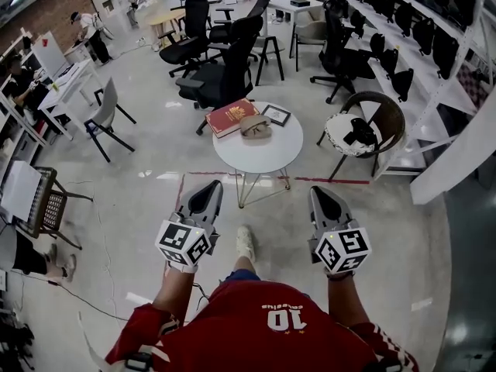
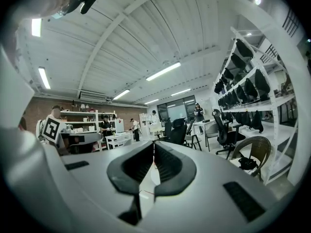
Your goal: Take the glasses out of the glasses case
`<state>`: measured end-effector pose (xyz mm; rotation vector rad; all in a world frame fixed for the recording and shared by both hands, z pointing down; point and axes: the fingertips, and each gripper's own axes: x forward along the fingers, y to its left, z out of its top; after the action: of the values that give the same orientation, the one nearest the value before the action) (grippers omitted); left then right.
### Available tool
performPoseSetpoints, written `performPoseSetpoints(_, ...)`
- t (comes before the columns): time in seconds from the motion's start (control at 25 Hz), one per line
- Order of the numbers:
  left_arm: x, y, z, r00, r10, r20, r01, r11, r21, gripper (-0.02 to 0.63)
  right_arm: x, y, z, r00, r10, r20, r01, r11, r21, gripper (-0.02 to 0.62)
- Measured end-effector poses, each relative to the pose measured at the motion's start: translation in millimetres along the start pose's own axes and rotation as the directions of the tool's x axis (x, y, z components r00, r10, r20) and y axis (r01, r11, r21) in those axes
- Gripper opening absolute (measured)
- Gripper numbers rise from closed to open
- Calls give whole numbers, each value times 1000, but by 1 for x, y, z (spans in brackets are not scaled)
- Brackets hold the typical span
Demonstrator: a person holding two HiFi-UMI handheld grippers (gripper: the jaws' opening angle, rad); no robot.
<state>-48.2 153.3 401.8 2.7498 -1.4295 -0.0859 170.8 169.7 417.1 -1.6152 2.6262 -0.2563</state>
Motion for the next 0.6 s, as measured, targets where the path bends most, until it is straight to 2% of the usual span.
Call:
performPoseSetpoints(0.28, 22, 29, -3, 1000, 18, -9, -18, 1000, -13, 9, 39, -6, 3, 1000, 18, -20, -18, 1000, -2, 17)
performPoseSetpoints(0.6, 69, 81, 0, 999, 41, -11, -42, 999, -26, 9, 107, -28, 10, 999, 21, -48, -21, 1000, -1, 17)
